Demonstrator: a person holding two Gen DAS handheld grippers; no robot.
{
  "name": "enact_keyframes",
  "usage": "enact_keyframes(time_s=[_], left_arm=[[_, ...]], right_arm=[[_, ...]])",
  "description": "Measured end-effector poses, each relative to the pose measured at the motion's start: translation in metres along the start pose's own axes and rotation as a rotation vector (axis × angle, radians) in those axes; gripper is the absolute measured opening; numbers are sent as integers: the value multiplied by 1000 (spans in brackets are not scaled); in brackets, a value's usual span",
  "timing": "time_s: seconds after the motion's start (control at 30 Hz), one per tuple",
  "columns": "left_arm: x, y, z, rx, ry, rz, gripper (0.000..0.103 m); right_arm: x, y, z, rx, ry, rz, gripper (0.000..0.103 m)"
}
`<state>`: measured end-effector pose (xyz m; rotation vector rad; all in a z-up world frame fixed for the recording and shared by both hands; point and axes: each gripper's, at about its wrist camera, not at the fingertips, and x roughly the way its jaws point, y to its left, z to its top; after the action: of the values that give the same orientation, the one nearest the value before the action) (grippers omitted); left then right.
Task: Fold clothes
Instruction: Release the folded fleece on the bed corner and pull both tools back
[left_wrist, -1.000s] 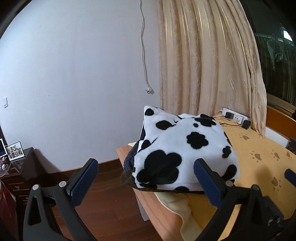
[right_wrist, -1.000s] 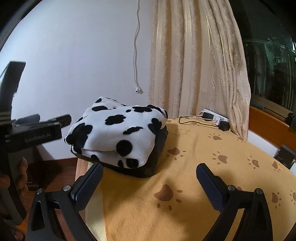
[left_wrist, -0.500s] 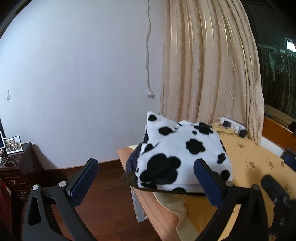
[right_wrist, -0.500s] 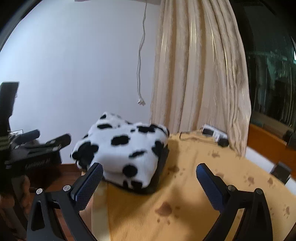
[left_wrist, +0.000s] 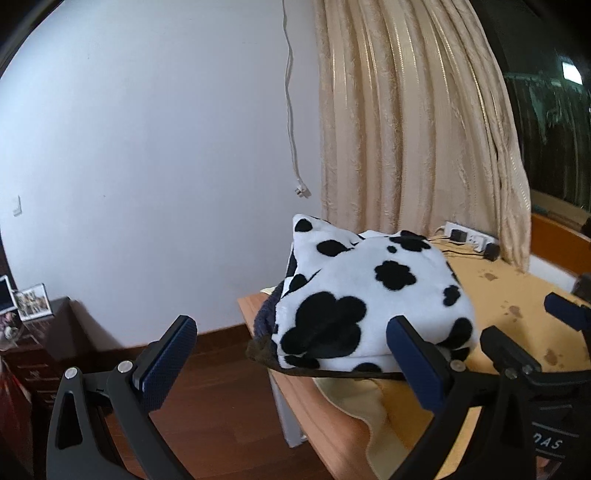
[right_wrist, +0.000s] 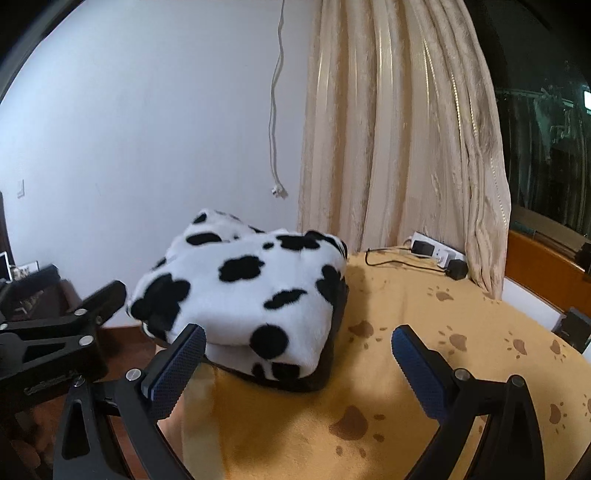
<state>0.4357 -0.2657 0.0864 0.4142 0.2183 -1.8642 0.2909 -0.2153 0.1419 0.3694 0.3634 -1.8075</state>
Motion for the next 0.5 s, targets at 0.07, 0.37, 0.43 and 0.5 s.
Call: enact_keyframes(time_s=[0.07,0.37,0.43,0.5], left_arm=[[1,3,-2,-7,6,7,103],[2,19,-8,8,4,79,103],[2,25,-8,11,2,95,103],[1,31,-9,24,-2,120,103]], right_arm=[[3,0,1,-5,6,3,102],[3,12,8,-40,-16,15,102],[1,14,9,-43,-20,19,102],[-1,16,11,-45,-24,23,102]])
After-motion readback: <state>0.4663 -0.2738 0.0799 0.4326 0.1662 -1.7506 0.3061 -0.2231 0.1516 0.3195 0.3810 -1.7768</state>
